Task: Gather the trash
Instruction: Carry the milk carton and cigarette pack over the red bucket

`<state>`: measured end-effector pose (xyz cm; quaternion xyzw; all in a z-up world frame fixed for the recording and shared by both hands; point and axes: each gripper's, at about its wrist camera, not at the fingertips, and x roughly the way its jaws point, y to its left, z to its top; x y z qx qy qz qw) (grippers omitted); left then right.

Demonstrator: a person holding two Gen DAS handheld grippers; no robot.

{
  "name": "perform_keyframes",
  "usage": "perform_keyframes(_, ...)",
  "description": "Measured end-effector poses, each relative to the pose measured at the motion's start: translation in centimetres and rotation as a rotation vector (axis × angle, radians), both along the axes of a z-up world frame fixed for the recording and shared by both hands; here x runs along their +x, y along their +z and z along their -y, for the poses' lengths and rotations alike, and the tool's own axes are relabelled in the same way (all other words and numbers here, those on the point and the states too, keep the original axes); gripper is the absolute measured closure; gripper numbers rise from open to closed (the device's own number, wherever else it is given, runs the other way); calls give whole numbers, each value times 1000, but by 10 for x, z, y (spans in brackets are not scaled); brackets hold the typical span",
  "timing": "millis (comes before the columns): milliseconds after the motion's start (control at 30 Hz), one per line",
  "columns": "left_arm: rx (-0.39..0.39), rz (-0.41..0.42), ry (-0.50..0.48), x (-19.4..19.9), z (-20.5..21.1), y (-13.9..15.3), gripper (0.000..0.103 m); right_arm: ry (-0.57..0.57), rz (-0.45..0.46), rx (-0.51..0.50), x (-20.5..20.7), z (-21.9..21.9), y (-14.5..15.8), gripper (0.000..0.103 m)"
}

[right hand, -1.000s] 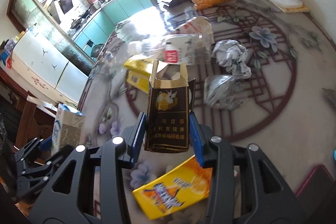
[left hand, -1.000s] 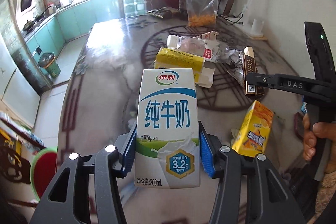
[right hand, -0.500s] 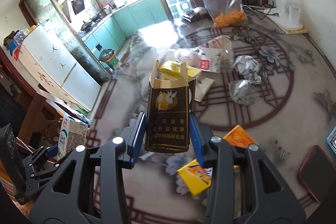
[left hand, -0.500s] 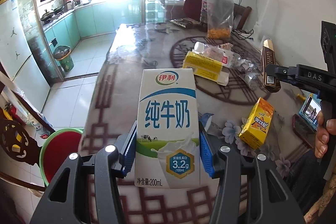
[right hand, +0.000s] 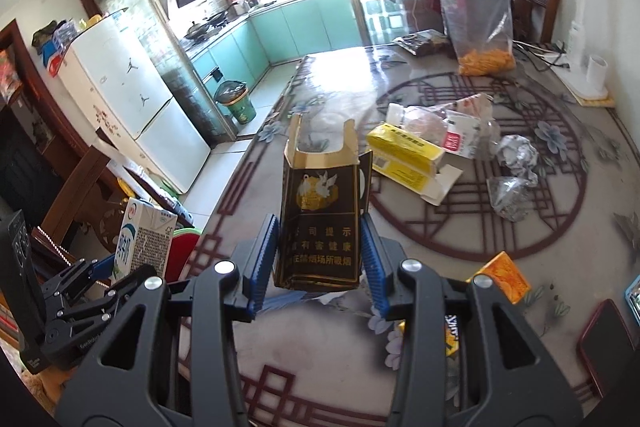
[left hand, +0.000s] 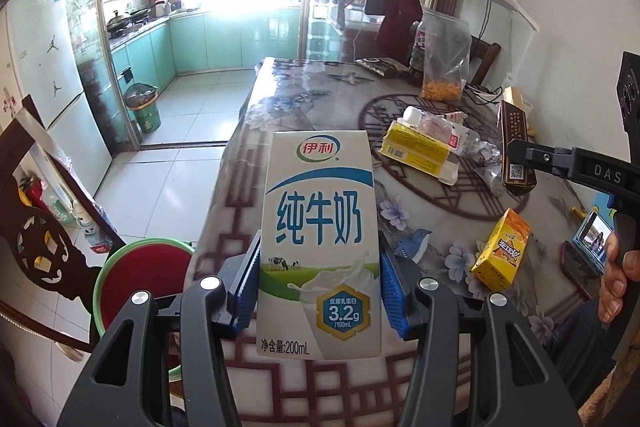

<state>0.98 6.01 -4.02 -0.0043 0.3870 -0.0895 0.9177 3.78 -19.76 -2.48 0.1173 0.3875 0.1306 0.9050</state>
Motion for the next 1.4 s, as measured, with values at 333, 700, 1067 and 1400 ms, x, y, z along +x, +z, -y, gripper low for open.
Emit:
perform_keyframes(333,-27,-2,77,2,-43,-9,54,62,13,-51,5,-42,9,63)
perform_keyframes(700,-23,-38,208,-5,-108,-26,54,219,-14,-86,14,-119,2,63)
perform_keyframes(1067,-18,-77,300,-6,-153,-44,54,367,-65,-130,16,-187,-20,63)
perform_keyframes(1400,-24,-108,340,-3,-170,-58,54,433,-100,-160,18,-220,-33,63)
